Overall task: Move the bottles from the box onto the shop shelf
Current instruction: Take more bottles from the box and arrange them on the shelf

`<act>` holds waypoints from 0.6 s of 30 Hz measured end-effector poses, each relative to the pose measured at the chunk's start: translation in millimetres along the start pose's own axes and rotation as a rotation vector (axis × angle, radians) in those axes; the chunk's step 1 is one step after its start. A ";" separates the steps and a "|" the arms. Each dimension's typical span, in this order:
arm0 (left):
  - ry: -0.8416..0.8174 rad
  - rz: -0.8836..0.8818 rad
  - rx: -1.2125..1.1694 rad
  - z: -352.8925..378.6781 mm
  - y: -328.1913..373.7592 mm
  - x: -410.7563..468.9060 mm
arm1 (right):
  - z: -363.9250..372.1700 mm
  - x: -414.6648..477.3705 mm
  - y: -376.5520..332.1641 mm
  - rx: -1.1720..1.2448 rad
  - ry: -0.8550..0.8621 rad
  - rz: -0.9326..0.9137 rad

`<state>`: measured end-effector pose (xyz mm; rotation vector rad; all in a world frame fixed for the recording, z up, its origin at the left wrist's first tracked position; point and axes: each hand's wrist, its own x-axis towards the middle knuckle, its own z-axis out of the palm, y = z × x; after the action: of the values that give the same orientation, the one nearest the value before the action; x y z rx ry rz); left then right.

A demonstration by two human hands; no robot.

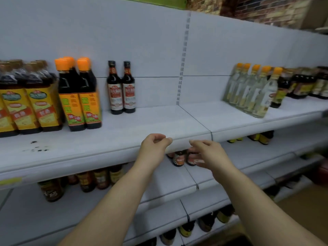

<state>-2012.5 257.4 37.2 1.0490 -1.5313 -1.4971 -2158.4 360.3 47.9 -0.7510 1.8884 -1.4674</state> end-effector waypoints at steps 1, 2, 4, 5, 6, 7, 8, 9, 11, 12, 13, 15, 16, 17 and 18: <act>-0.022 -0.002 0.008 17.5 -2.3 -1.6 | -15.9 -1.0 5.7 -0.006 0.015 0.009; -0.045 -0.003 0.011 36.5 -4.9 -3.9 | -33.4 -1.7 12.3 -0.011 0.031 0.014; -0.088 -0.013 0.023 75.6 -8.8 -11.4 | -70.0 -2.3 26.1 -0.017 0.060 0.023; -0.109 -0.015 0.038 96.0 -12.3 -14.9 | -89.0 -2.2 33.1 -0.011 0.076 0.034; -0.128 -0.013 0.052 118.3 -16.4 -19.7 | -110.3 -1.7 41.1 -0.002 0.091 0.046; -0.151 -0.012 0.065 138.6 -19.9 -24.8 | -129.6 -1.2 48.4 0.009 0.100 0.060; -0.169 -0.010 0.083 159.9 -23.6 -31.1 | -150.2 0.0 56.7 0.018 0.108 0.072; -0.180 -0.015 0.104 182.4 -28.2 -37.3 | -171.5 1.1 65.4 0.025 0.112 0.082; -0.197 -0.044 0.117 227.0 -36.0 -50.3 | -212.6 4.2 84.0 0.034 0.114 0.098; -0.203 -0.061 0.116 249.5 -40.5 -56.1 | -232.8 6.0 93.7 0.033 0.115 0.105; -0.205 -0.078 0.120 271.7 -45.9 -61.7 | -252.3 7.0 103.6 0.032 0.120 0.115; -0.214 -0.113 0.127 311.9 -58.6 -70.9 | -288.3 9.6 123.3 0.033 0.131 0.140; -0.220 -0.136 0.134 329.7 -65.8 -74.9 | -304.6 10.5 132.8 0.038 0.135 0.154; -0.227 -0.160 0.142 345.6 -73.2 -78.8 | -319.6 10.5 142.6 0.044 0.139 0.172; -0.235 -0.181 0.152 359.9 -80.7 -83.5 | -333.5 10.5 153.2 0.046 0.140 0.189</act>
<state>-2305.5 477.2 -57.0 1.1574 -1.7753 -1.6981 -2428.9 592.2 -40.5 -0.4450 1.9626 -1.4705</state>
